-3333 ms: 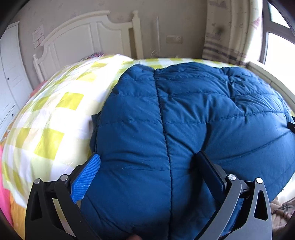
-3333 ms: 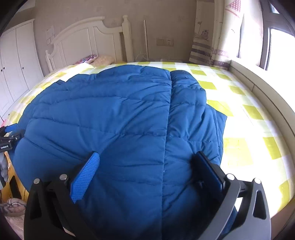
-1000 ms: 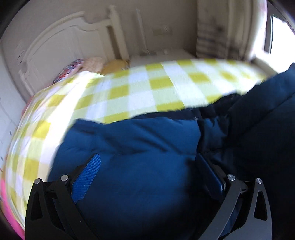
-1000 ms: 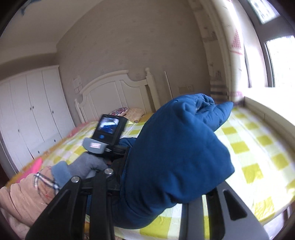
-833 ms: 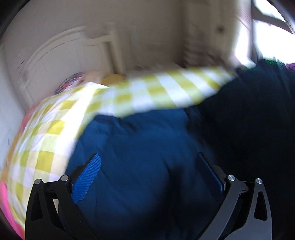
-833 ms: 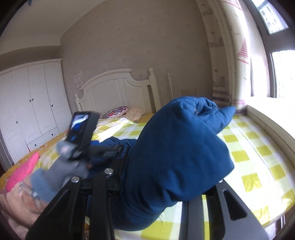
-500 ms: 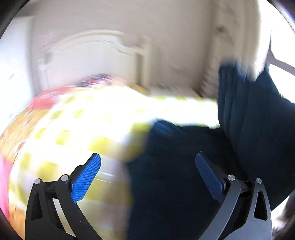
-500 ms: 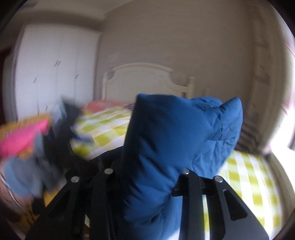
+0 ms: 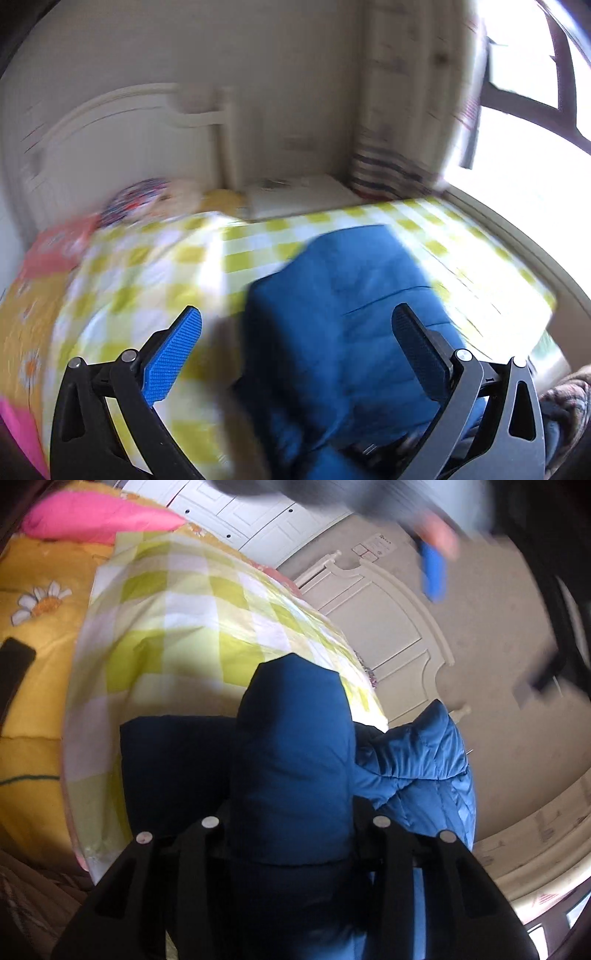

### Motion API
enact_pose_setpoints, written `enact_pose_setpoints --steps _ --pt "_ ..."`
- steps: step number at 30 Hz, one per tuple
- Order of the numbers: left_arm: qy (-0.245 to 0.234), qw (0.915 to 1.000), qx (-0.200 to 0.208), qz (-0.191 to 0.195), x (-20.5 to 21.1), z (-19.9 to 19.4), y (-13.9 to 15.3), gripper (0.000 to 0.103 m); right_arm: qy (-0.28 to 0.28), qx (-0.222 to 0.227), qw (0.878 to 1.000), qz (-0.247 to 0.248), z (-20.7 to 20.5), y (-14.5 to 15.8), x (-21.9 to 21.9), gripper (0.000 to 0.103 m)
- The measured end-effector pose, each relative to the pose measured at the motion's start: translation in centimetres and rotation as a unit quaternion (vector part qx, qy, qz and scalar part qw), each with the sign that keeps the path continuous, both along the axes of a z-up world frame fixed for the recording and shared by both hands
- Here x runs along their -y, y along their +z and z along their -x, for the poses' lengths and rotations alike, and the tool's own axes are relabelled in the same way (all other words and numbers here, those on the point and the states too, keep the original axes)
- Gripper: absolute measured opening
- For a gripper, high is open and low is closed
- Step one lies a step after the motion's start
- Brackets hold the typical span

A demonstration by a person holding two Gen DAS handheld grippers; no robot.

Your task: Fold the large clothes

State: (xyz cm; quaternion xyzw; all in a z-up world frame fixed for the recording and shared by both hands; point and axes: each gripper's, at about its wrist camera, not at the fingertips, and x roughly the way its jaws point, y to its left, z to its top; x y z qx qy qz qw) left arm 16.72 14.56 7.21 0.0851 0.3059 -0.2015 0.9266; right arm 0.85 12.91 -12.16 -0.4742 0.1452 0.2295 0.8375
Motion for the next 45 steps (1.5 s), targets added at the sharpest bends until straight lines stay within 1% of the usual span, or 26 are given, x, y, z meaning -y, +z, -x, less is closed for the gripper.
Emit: enact_pose_setpoints --steps 3,5,6,8,10,11,13,14,16,19,21,23,26,28,29,30,31,32,33,35,36,37,38,41,42,45 --pt "-0.04 0.9981 -0.016 -0.043 4.6 -1.7 -0.7 0.099 0.01 0.001 1.0 -0.004 1.0 0.4 -0.3 0.04" --pt "-0.066 0.9953 -0.03 -0.065 6.8 -2.8 -1.8 0.099 0.014 -0.003 1.0 -0.012 1.1 0.9 -0.9 0.04" --pt "-0.078 0.9926 -0.03 -0.089 8.1 -3.6 -2.9 0.099 0.017 -0.005 1.0 -0.016 1.3 1.0 -0.7 0.04" --pt "-0.076 0.9892 -0.029 -0.122 8.9 -5.4 -5.0 0.099 0.021 -0.006 1.0 -0.021 1.7 1.4 0.0 0.04" --pt "-0.053 0.9845 -0.057 -0.158 8.0 -8.5 -9.1 0.099 0.031 -0.011 0.999 -0.027 2.0 1.7 0.4 0.045" --pt "-0.053 0.9869 -0.074 -0.133 6.9 -9.6 -11.0 0.099 0.044 -0.018 0.998 -0.03 2.2 2.0 0.7 0.047" --pt "-0.049 0.9918 -0.091 -0.074 4.7 -10.3 -12.5 0.099 0.085 -0.044 0.995 -0.037 3.5 2.9 1.2 0.069" --pt "-0.042 0.9928 -0.089 -0.068 4.1 -10.3 -12.7 0.099 0.103 -0.059 0.992 -0.043 4.1 3.3 1.5 0.072" --pt "-0.024 0.9954 -0.074 -0.055 3.1 -10.0 -13.1 0.099 0.127 -0.071 0.988 -0.057 5.4 4.5 2.5 0.072" --pt "-0.008 0.9973 -0.06 -0.042 2.2 -9.8 -13.4 0.099 0.136 -0.078 0.985 -0.078 6.2 6.3 4.9 0.07" --pt "-0.001 0.9979 -0.051 -0.041 2.2 -9.6 -13.6 0.099 0.123 -0.086 0.981 -0.126 5.5 8.6 7.7 0.063" --pt "0.004 0.998 -0.048 -0.04 2.0 -9.5 -13.3 0.099 0.095 -0.086 0.975 -0.181 3.9 10.8 10.7 0.062" --pt "0.01 0.9984 -0.046 -0.031 1.6 -9.5 -13.4 0.099 0.019 -0.073 0.966 -0.248 -0.9 13.6 15.3 0.062" --pt "0.017 0.9985 -0.046 -0.025 1.1 -9.4 -13.4 0.099 -0.03 -0.083 0.954 -0.286 -4.9 14.6 17.8 0.062" --pt "0.021 0.9985 -0.045 -0.024 1.0 -9.4 -13.4 0.099 -0.063 -0.095 0.945 -0.308 -7.4 15.0 19.2 0.062" --pt "0.027 0.9984 -0.043 -0.024 0.9 -9.3 -13.4 0.099 -0.093 -0.107 0.935 -0.324 -9.7 15.1 20.1 0.055" --pt "0.03 0.9984 -0.041 -0.026 0.8 -9.2 -13.4 0.099 -0.115 -0.122 0.927 -0.336 -11.9 15.1 20.8 0.044" --pt "0.032 0.9983 -0.04 -0.028 0.9 -9.1 -13.4 0.099 -0.135 -0.144 0.92 -0.338 -14.5 14.8 21.1 0.039" --pt "0.035 0.9982 -0.037 -0.032 0.9 -9.0 -13.4 0.099 -0.152 -0.164 0.918 -0.327 -17.1 14.0 21.0 0.03" --pt "0.048 0.9975 -0.032 -0.042 1.0 -9.0 -13.4 0.099 -0.18 -0.223 0.912 -0.293 -21.8 11.3 19.6 0.028" --pt "0.06 0.9967 -0.029 -0.045 0.9 -9.1 -13.4 0.099 -0.185 -0.252 0.91 -0.273 -23.8 9.4 18.6 0.028" --pt "0.07 0.9961 -0.028 -0.047 0.7 -9.1 -13.4 0.099 -0.178 -0.272 0.912 -0.251 -25.5 7.9 17.4 0.028" --pt "0.075 0.9957 -0.029 -0.045 0.5 -9.2 -13.4 0.099 -0.171 -0.271 0.918 -0.235 -26.4 7.2 16.3 0.028" --pt "0.09 0.9948 -0.04 -0.029 -0.6 -9.6 -13.7 0.099 -0.18 -0.294 0.913 -0.219 -27.7 6.8 15.0 0.028" --pt "0.092 0.9945 -0.044 -0.024 -0.8 -9.8 -13.8 0.099 -0.181 -0.303 0.91 -0.216 -28.0 6.9 15.0 0.028" --pt "0.114 0.9924 -0.039 -0.028 -1.0 -9.7 -13.8 0.099 -0.187 -0.333 0.892 -0.243 -29.0 6.3 15.4 0.026"
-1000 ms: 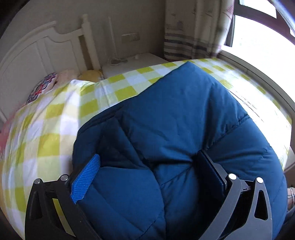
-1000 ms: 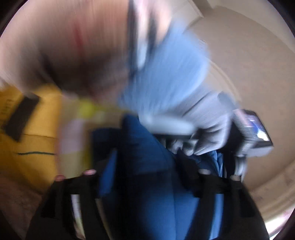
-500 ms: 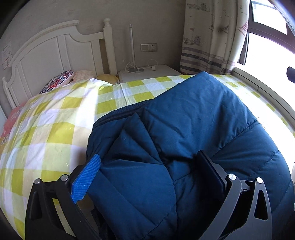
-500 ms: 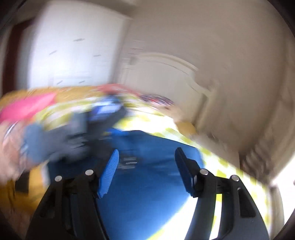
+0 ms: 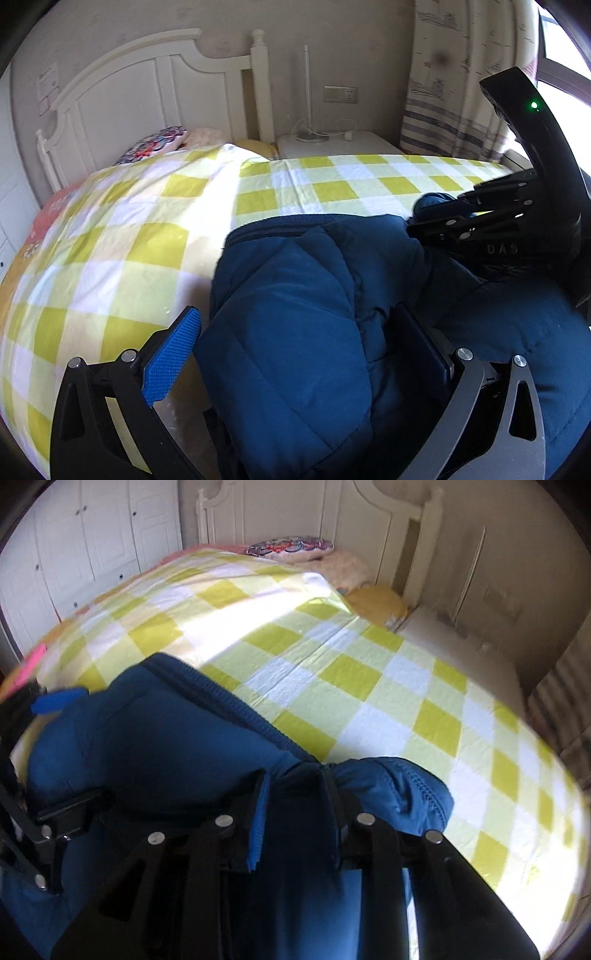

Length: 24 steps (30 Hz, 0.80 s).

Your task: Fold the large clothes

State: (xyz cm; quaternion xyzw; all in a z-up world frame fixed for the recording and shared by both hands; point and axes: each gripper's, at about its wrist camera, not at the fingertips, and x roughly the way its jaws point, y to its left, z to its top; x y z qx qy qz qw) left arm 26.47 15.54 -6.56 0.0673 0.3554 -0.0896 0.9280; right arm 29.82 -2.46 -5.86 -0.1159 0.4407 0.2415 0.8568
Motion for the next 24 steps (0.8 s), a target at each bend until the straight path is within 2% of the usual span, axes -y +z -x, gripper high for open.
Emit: enact_pose_setpoints --steps 2,4,6,8,9,10,11,14,15,17,19,21,22,24 --pt "0.017 0.9998 0.005 -0.002 -0.3 0.1 0.0 0.099 -0.004 0.008 1.0 0.007 0.1 -0.6 -0.5 0.026" --pt "0.024 0.9997 0.004 0.003 -0.6 0.1 0.0 0.099 -0.002 0.033 0.999 0.041 1.1 -1.1 -1.6 0.026" --pt "0.027 0.9996 0.003 0.009 -1.0 0.0 0.0 0.099 0.014 0.074 0.99 0.115 2.7 -0.8 -3.2 0.027" --pt "0.032 0.9994 0.002 0.012 -1.3 0.0 0.0 0.099 0.017 0.092 0.984 0.149 3.7 0.5 -4.0 0.027" --pt "0.035 0.9993 0.001 0.015 -1.5 0.1 0.0 0.099 0.013 0.1 0.987 0.124 4.3 1.8 -3.6 0.027" --pt "0.038 0.9991 0.0 0.019 -1.7 0.0 -0.1 0.099 0.009 0.122 0.99 0.072 5.4 3.9 -2.6 0.028" --pt "0.039 0.999 -0.001 0.022 -1.8 0.1 -0.1 0.099 -0.002 0.139 0.989 0.04 6.1 5.4 -1.5 0.028" --pt "0.037 0.9988 -0.007 0.032 -2.1 -0.3 -0.3 0.099 -0.05 0.179 0.983 0.011 7.1 8.0 1.6 0.028" --pt "0.037 0.9988 -0.007 0.032 -2.1 -0.3 -0.3 0.099 -0.066 0.176 0.982 0.008 6.8 8.0 2.5 0.028" --pt "0.039 0.9988 -0.004 0.03 -2.1 -0.2 -0.2 0.099 -0.079 0.136 0.987 0.021 5.3 5.9 3.4 0.028" --pt "0.046 0.9987 0.003 0.022 -1.9 -0.1 -0.2 0.099 -0.053 0.065 0.995 0.057 3.3 0.8 2.7 0.028" --pt "0.052 0.9985 0.006 0.014 -1.8 0.0 -0.1 0.099 -0.057 0.065 0.996 0.012 2.9 -0.4 3.2 0.028" --pt "0.052 0.9985 0.006 0.014 -1.8 0.0 -0.1 0.099 -0.073 0.045 0.996 -0.003 2.3 -0.3 3.4 0.028" --pt "0.053 0.9985 0.007 0.012 -1.8 0.1 -0.1 0.099 -0.06 0.048 0.996 0.046 2.3 -0.1 2.0 0.028"
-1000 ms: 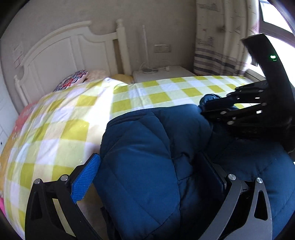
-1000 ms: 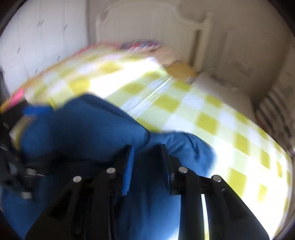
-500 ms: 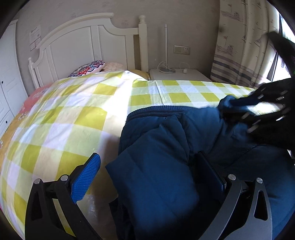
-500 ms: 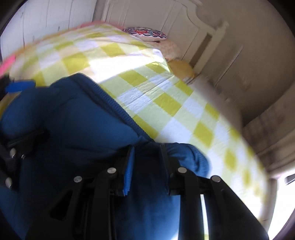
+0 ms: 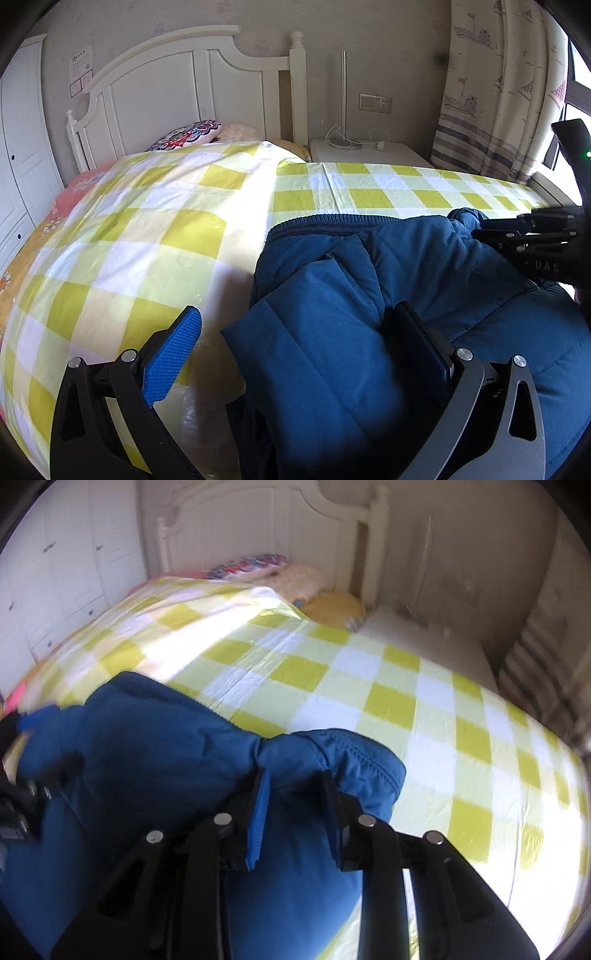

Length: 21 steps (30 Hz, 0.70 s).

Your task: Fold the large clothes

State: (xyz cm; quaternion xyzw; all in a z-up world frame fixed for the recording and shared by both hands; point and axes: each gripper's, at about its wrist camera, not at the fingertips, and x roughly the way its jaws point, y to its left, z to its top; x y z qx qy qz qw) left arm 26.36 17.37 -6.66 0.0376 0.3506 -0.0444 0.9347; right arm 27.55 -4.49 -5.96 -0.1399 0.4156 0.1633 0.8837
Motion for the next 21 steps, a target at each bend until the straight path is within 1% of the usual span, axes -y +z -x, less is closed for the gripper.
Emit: enact_pose_setpoints --steps 2,4,6,8,9,11,12,13,14,15,16,17,18,19,20,21 --pt "0.002 1.0 0.002 -0.003 0.1 0.1 0.1 0.099 0.005 -0.004 1.0 0.026 -0.4 0.0 -0.7 0.028" --pt "0.008 0.9999 0.006 -0.008 0.1 0.2 0.2 0.099 0.003 -0.015 1.0 0.018 -0.8 0.0 -0.7 0.028" --pt "0.01 0.9999 0.007 -0.011 0.1 0.2 0.2 0.099 0.003 -0.024 1.0 -0.002 -1.4 -0.2 -0.2 0.029" --pt "0.008 0.9999 0.007 -0.009 0.1 0.2 0.3 0.099 0.003 -0.034 0.999 -0.001 -1.3 0.1 0.0 0.029" --pt "0.008 0.9999 0.007 -0.008 0.1 0.3 0.3 0.099 0.005 -0.038 0.999 0.014 -1.1 0.5 -0.5 0.029" --pt "0.009 0.9999 0.009 -0.006 0.0 0.4 0.4 0.099 0.008 -0.034 0.995 0.093 -1.0 1.6 -2.4 0.03" --pt "0.01 0.9999 0.011 -0.005 -0.1 0.5 0.4 0.099 0.008 -0.025 0.992 0.122 -0.6 2.3 -3.3 0.031" --pt "0.01 0.9999 0.013 -0.003 -0.2 0.5 0.4 0.099 0.012 -0.003 0.991 0.135 0.0 3.6 -4.4 0.032" --pt "0.012 0.9998 0.014 -0.001 -0.3 0.6 0.4 0.099 0.019 0.01 0.994 0.11 0.5 4.9 -4.8 0.033" --pt "0.012 0.9998 0.015 0.0 -0.3 0.6 0.4 0.099 0.026 0.019 0.997 0.076 1.0 6.1 -5.1 0.039" --pt "0.013 0.9998 0.016 0.001 -0.4 0.6 0.4 0.099 0.029 0.033 0.998 0.048 1.4 7.1 -5.7 0.041" --pt "0.014 0.9998 0.016 0.001 -0.3 0.6 0.5 0.099 0.032 0.037 0.998 0.046 1.5 7.1 -6.3 0.041" --pt "0.016 0.9997 0.019 -0.001 -0.3 0.7 0.5 0.099 0.042 0.025 0.997 0.055 1.3 6.1 -7.1 0.042" --pt "0.018 0.9996 0.022 -0.004 -0.3 0.8 0.6 0.099 0.052 0.001 0.996 0.069 0.8 4.6 -7.7 0.043" --pt "0.022 0.9993 0.025 -0.014 -0.1 1.0 0.7 0.099 0.062 -0.041 0.992 0.101 0.0 1.5 -8.5 0.043" --pt "0.026 0.999 0.024 -0.025 0.0 1.0 0.6 0.099 0.072 -0.039 0.992 0.097 -0.2 0.0 -8.4 0.043"
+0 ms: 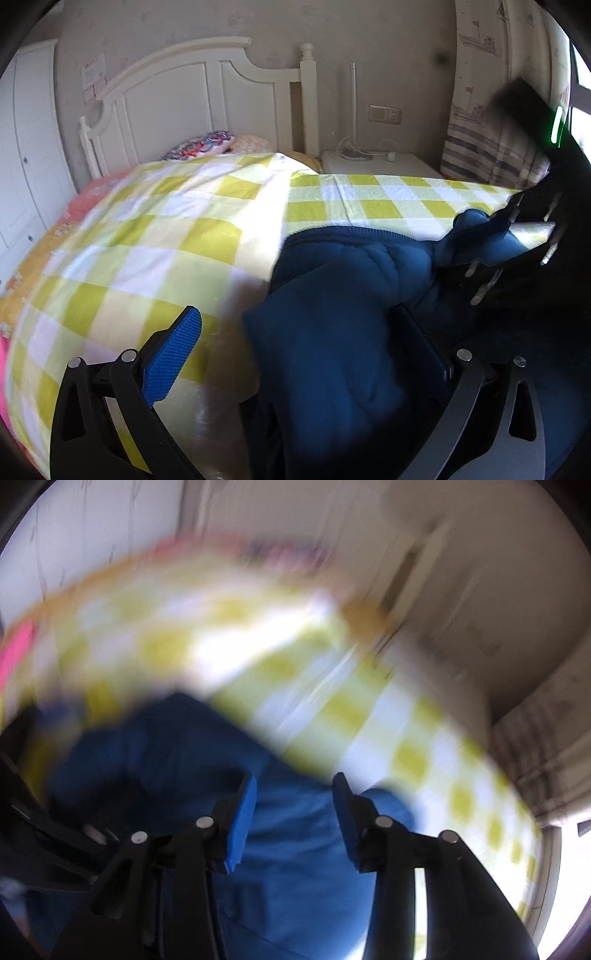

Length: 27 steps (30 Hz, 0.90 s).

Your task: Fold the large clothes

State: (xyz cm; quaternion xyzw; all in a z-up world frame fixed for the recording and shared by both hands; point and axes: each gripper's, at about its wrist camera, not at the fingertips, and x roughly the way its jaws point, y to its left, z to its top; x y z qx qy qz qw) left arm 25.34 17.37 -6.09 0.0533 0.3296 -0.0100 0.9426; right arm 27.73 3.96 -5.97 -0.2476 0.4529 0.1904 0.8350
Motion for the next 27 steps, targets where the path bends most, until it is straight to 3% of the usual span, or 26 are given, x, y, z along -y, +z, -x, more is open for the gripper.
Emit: enact_pose_setpoints --steps 2,7,12,14,17,20,24,27 --pt "0.001 0.9999 -0.005 -0.01 0.1 0.2 0.2 0.099 -0.014 -0.021 0.999 -0.038 -0.8 0.2 0.9 0.043" --pt "0.017 0.9989 -0.005 -0.043 -0.7 1.9 0.9 0.099 0.001 -0.009 1.0 -0.005 -0.3 1.7 0.3 0.045" --pt "0.024 0.9995 0.001 -0.022 -2.6 4.1 0.3 0.099 0.02 0.012 0.995 -0.093 0.8 4.8 -1.2 0.045" --pt "0.021 0.9997 -0.003 -0.007 -3.1 4.1 -0.2 0.099 0.046 0.02 0.996 -0.071 1.2 4.3 -3.5 0.047" --pt "0.024 0.9997 -0.011 0.002 -3.4 3.7 -0.7 0.099 0.065 -0.002 0.997 0.032 0.7 0.2 -6.8 0.048" --pt "0.017 0.999 -0.023 0.034 -4.3 3.2 -1.4 0.099 0.056 -0.006 0.997 0.044 0.2 -0.1 -7.4 0.051" --pt "0.009 0.9988 -0.018 0.044 -4.3 3.5 -1.5 0.099 0.044 -0.001 0.999 -0.001 0.9 1.6 -5.8 0.052" --pt "0.009 0.9987 -0.016 0.047 -4.3 3.6 -1.6 0.099 0.035 0.04 0.997 -0.061 3.8 4.5 -3.3 0.054"
